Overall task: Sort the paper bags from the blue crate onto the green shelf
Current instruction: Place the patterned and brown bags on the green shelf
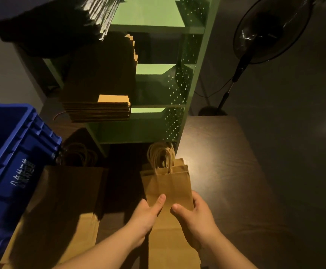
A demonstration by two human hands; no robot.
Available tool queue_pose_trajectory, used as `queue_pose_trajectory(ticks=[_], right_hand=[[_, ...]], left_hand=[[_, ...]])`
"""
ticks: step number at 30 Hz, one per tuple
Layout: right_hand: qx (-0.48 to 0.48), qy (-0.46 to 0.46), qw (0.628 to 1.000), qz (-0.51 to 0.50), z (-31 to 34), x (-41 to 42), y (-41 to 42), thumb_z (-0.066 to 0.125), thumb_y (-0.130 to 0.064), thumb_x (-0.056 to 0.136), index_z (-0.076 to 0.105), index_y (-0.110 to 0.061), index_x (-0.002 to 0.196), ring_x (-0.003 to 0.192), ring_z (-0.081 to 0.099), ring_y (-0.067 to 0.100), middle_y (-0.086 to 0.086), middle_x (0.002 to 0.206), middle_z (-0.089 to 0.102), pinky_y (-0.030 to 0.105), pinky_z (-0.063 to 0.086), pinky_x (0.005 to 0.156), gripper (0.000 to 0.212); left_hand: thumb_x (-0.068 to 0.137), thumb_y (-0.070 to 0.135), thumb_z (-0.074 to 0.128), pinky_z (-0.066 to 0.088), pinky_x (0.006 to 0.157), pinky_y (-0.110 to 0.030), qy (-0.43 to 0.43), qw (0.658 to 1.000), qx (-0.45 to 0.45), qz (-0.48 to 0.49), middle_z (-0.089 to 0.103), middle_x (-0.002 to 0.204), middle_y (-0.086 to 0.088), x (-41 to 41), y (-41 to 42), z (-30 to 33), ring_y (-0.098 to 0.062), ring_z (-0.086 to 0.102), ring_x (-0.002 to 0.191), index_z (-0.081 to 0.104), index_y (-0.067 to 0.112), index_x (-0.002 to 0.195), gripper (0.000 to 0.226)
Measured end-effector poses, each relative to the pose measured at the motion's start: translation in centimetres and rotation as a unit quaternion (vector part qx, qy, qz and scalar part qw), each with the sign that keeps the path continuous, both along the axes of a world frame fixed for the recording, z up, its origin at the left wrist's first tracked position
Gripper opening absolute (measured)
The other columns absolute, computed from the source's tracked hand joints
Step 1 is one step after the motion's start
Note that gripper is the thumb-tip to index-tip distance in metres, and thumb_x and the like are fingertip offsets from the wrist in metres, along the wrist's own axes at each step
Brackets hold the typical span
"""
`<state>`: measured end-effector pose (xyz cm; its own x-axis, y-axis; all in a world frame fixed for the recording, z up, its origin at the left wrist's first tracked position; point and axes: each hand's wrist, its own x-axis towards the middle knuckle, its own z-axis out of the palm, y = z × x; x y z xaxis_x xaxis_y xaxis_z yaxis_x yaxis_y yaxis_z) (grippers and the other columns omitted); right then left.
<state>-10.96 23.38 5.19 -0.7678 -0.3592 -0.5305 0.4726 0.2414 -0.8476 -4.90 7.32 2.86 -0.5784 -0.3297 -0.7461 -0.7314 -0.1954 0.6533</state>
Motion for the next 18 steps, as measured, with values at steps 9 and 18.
queue_pose_trajectory(ticks=[9,18], right_hand=[[-0.053,0.075,0.995,0.03,6.5,-2.2,-0.7,0.074,-0.012,0.09,0.055,-0.034,0.124,0.105,0.069,0.014,-0.007,0.112,0.072,0.02,0.059,0.073,0.045],[-0.098,0.127,0.987,0.008,11.1,-5.4,-3.3,0.074,-0.013,0.09,0.056,-0.039,0.124,0.113,0.067,0.016,-0.009,0.119,0.071,0.041,0.059,0.094,0.047]], left_hand=[[0.069,0.03,0.078,0.058,0.067,-0.016,0.242,0.964,0.05,0.102,0.078,0.101,0.011,-1.8,-1.0,7.9,-0.007,0.073,0.098,0.062,0.031,0.117,0.05],[0.078,0.031,0.074,0.064,0.079,-0.035,0.325,0.938,0.061,0.106,0.078,0.112,0.004,-4.9,-3.4,12.5,-0.019,0.074,0.106,0.063,0.029,0.124,0.047]])
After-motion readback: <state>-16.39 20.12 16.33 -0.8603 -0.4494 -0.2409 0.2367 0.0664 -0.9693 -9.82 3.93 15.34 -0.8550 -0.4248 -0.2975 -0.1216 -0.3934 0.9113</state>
